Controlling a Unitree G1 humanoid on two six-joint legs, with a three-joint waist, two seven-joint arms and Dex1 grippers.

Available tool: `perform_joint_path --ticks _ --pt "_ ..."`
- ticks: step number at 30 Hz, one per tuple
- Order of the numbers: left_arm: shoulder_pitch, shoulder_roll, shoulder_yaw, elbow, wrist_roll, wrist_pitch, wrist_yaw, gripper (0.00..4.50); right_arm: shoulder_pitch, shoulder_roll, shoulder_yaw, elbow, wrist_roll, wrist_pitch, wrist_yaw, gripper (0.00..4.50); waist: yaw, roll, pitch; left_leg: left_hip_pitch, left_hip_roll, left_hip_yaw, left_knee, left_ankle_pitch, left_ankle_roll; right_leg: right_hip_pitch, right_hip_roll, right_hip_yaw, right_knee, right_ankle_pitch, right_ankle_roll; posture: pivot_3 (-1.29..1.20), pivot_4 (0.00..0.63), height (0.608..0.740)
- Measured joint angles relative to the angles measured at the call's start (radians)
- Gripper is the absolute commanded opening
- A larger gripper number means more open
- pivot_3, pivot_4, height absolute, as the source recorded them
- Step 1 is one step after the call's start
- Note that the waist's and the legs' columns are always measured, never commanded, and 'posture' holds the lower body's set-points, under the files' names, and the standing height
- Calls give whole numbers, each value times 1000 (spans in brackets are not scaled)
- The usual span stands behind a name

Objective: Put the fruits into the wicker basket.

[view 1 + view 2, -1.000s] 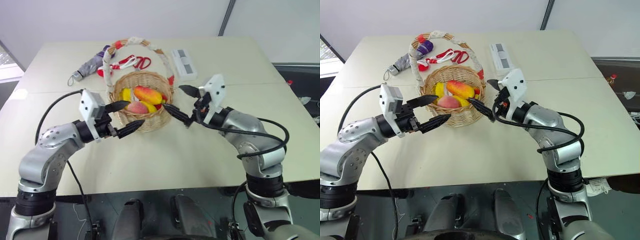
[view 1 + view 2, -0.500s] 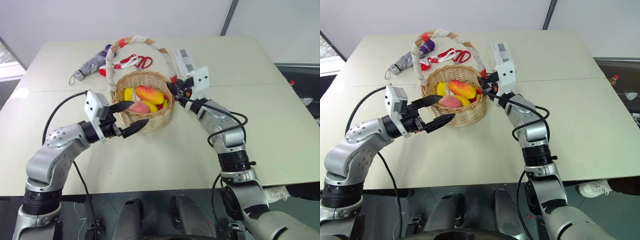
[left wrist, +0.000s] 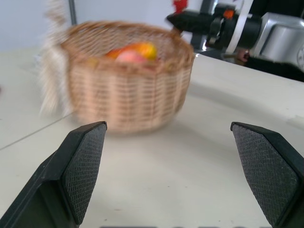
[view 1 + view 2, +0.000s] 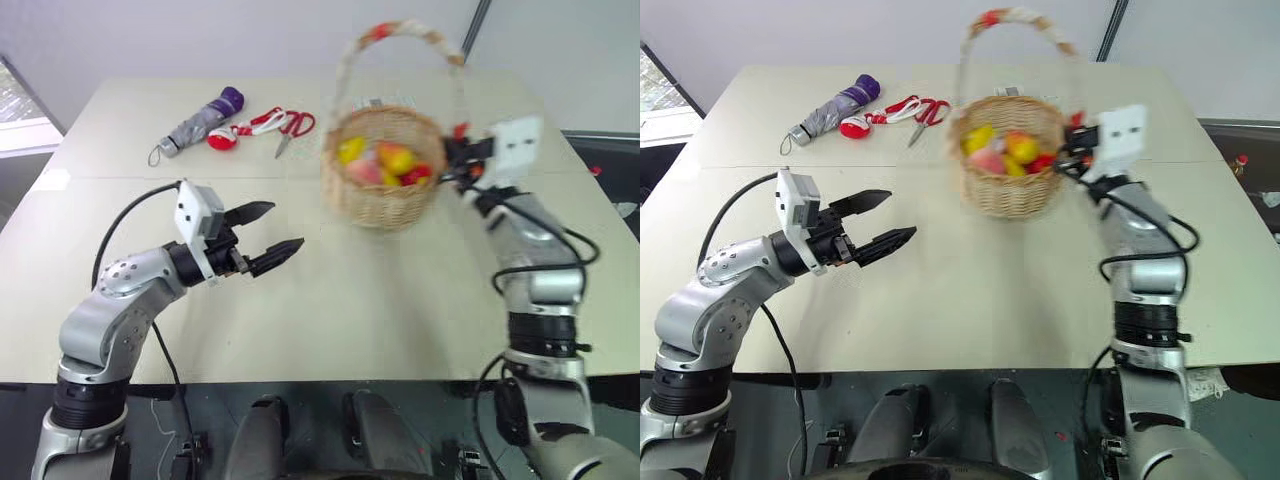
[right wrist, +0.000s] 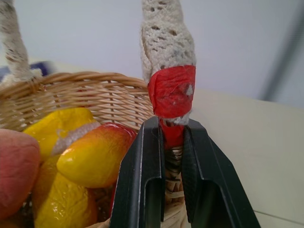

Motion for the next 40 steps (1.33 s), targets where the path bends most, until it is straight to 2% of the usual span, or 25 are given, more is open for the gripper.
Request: perform_joint_path --ticks 3,7,14,18,22,25,28,33,40 --pt "-27 -16 -16 34 4 -15 -14 4500 29 -62 -81 46 -21 -31 -44 44 -5 0 0 1 0 1 0 0 0 0 1 1 0 0 0 0 150 740" --pt "-64 -40 -52 62 17 -33 -23 4500 34 -75 -128 181 -54 -106 -110 44 -24 0 0 2 0 2 0 0 0 0 2 2 1 0 0 0 150 740" --pt "-89 -41 -64 93 31 -52 -36 4500 35 -77 -144 231 -54 -153 -140 3282 -26 2 0 2 2 2 0 0 0 0 5 4 2 0 0 0 150 740" --pt "-83 -31 -58 103 39 -59 -33 4500 98 -126 -159 142 -49 -135 -137 3282 -21 2 0 1 2 1 0 0 0 0 5 4 1 0 0 0 150 740" --pt "-38 10 -13 142 69 -65 -16 4500 222 -181 -220 19 10 -85 -59 3282 -19 2 0 1 2 1 0 0 0 0 5 4 1 0 0 0 150 740" --pt "14 24 17 177 106 -103 1 4500 369 -213 -213 -109 97 -43 98 3282 -27 2 0 4 4 1 0 0 0 2 7 4 1 0 0 0 150 740" --pt "71 30 46 219 144 -142 23 4500 476 -217 -107 -207 143 -26 236 3282 -32 2 0 8 5 2 -1 0 0 4 9 7 1 0 0 0 150 740" --pt "137 30 66 256 191 -172 60 4500 440 -146 110 -264 155 -27 326 3282 -28 2 0 14 6 3 -2 0 0 9 11 9 1 0 -1 0 150 740" --pt "200 14 94 262 199 -207 89 4500 359 -85 224 -169 103 -77 347 3282 -19 2 0 13 5 2 -2 0 0 9 8 9 0 0 0 0 150 740"
